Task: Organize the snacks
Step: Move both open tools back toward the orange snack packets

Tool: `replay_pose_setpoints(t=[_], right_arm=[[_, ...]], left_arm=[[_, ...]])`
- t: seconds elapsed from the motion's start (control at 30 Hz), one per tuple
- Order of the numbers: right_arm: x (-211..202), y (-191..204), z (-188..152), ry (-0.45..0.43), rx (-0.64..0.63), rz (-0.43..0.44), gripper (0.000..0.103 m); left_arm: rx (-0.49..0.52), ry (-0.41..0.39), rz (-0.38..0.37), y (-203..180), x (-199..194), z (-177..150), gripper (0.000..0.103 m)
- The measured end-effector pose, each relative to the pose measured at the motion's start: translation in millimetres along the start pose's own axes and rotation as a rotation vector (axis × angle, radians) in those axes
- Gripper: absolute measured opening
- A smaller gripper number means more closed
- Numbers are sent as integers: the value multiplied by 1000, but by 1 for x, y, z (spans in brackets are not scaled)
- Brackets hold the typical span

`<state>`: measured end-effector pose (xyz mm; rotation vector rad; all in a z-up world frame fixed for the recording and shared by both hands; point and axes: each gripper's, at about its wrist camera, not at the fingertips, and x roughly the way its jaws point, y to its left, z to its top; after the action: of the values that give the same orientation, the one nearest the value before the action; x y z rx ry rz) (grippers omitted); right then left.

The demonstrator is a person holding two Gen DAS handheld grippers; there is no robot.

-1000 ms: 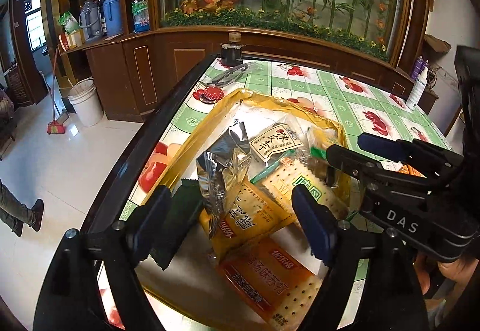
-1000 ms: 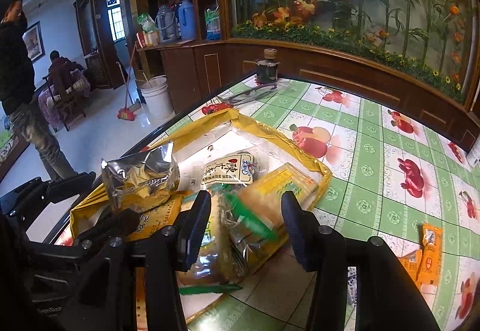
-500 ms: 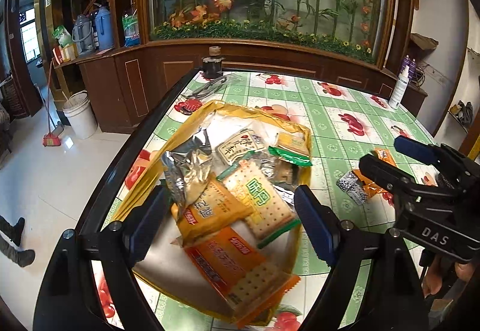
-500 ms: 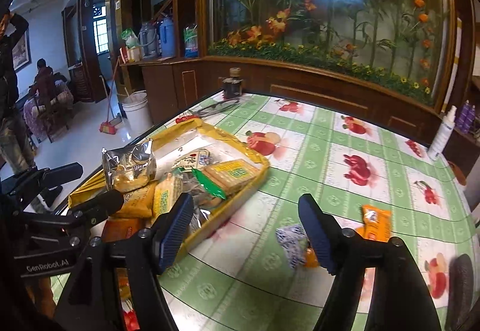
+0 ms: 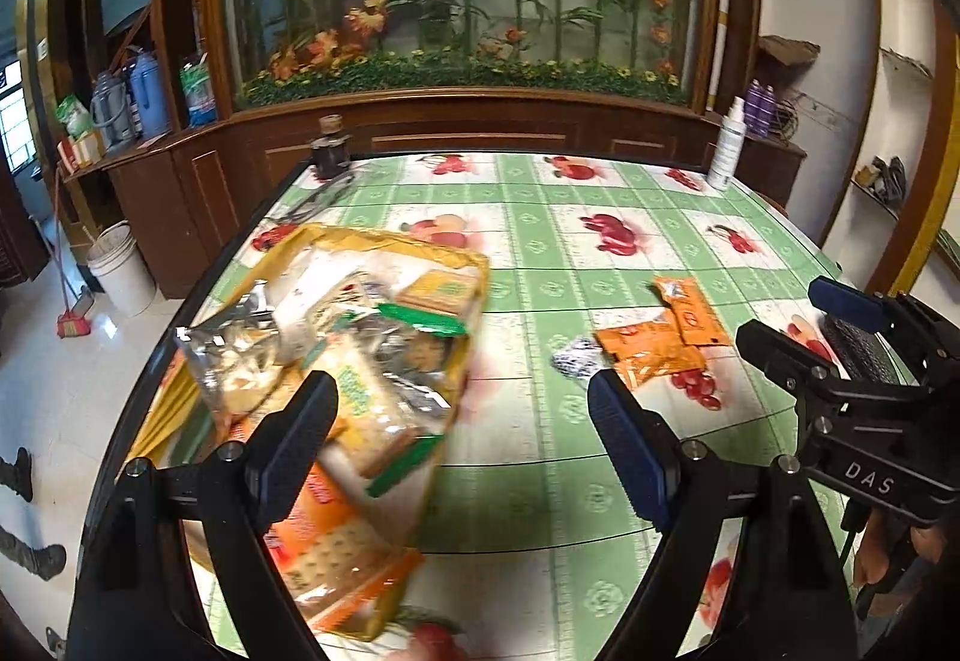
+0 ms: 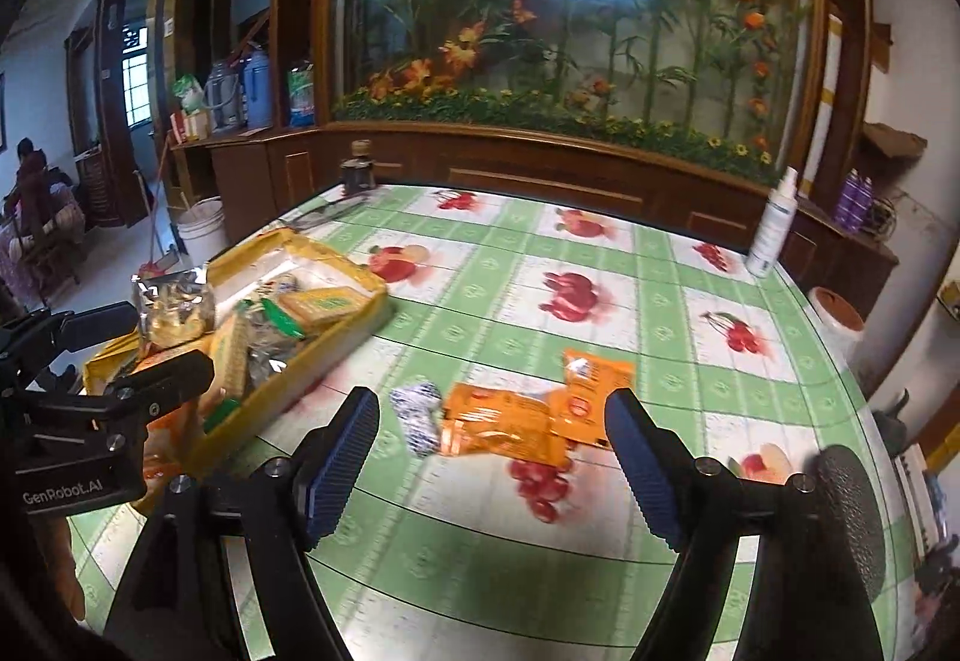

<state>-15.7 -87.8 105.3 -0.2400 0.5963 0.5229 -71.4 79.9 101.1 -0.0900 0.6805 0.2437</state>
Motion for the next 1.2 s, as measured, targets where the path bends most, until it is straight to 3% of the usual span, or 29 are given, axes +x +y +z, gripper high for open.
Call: replay_pose_setpoints(t=[0.27,0.73,1.2], right_arm=[[-3,-40,-13,17,45,-46,80],[2,-93,-33,60,139,-64,80],[12,-113,-37,81,169,-54,80]], left_arm=[[49,21,-22,-35,9,1,86],[105,62,19,-76,36,3,86],[126,93,-1,-94,55,2,86]])
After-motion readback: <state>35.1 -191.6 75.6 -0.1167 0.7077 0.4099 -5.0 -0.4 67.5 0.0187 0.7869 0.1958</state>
